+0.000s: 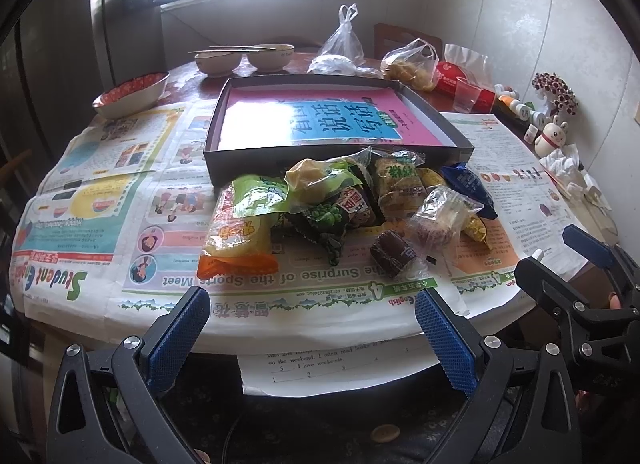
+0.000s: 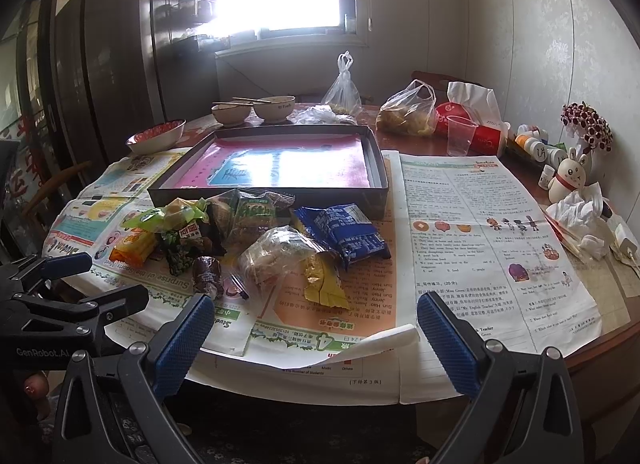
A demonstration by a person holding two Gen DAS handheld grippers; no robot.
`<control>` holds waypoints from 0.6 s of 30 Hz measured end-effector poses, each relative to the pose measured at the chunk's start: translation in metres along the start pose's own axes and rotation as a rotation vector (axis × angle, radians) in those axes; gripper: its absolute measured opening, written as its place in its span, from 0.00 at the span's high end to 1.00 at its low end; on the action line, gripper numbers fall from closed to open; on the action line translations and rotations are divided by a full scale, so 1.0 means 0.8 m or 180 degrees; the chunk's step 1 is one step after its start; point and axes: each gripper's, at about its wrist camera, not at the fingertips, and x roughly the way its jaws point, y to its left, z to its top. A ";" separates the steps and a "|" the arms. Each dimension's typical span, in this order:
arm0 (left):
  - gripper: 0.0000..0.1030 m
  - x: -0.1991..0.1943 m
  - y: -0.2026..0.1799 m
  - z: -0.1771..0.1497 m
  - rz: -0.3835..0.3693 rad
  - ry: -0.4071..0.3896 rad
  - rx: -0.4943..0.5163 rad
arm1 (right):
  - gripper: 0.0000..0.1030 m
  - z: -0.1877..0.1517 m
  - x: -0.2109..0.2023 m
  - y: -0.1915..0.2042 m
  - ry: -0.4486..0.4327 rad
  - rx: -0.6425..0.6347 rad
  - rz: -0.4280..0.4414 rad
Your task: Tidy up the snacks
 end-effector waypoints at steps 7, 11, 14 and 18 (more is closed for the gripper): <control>0.01 0.002 0.000 0.000 -0.0003 0.0007 -0.0002 | 0.01 0.000 0.003 0.002 -0.0006 -0.0020 0.0020; 0.01 0.005 0.003 0.000 -0.0007 0.0026 -0.0020 | 0.01 0.000 0.005 0.007 -0.0003 -0.0064 0.0054; 0.01 0.008 0.007 0.001 -0.0002 0.0055 -0.0047 | 0.01 0.001 0.005 0.011 -0.0007 -0.0101 0.0089; 0.01 0.009 0.017 0.002 0.0029 0.0064 -0.0110 | 0.01 0.002 0.006 0.017 -0.0006 -0.0142 0.0130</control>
